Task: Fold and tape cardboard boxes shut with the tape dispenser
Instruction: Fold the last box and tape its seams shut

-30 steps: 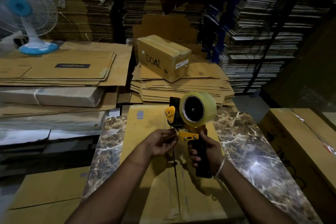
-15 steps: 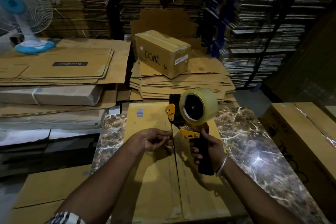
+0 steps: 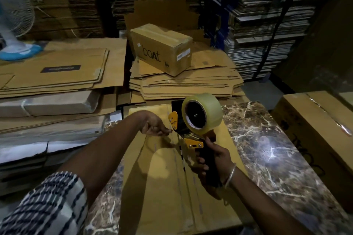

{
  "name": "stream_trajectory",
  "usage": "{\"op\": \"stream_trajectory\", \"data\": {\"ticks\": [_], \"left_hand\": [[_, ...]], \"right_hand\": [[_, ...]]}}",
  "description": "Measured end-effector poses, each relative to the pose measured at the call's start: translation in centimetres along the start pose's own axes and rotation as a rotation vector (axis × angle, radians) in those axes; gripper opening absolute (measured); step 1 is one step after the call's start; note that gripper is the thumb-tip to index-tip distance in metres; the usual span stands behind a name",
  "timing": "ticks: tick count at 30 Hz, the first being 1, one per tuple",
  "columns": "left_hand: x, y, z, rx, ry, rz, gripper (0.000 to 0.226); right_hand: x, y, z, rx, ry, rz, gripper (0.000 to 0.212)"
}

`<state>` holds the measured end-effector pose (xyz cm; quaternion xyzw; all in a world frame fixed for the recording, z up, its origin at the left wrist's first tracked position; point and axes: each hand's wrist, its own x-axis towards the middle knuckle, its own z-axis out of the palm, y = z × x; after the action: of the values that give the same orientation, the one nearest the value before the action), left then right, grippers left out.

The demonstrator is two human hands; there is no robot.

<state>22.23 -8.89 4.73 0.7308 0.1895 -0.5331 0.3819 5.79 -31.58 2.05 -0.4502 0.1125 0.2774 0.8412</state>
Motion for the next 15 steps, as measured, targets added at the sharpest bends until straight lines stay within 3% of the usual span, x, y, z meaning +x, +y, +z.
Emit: {"op": "stream_trajectory", "data": {"ticks": [5,9,13,15], "left_hand": [[0.7,2.2,-0.7,-0.076,0.142,0.21,0.034],[2.3,3.6,-0.2,-0.065,0.317,0.314,0.028],[4.0,5.6,-0.3,0.303,0.611,0.445,0.019],[4.8,6.5,-1.0,0.396,0.642,0.515,0.018]], "right_hand": [[1.6,1.3,-0.7,-0.036,0.016,-0.007,0.062],[2.9,1.6,-0.1,-0.11,0.113,-0.029,0.057],[4.2,1.8,1.1,-0.104,0.204,-0.035,0.055],[5.0,1.7,1.5,-0.106,0.237,-0.035,0.062]]}}
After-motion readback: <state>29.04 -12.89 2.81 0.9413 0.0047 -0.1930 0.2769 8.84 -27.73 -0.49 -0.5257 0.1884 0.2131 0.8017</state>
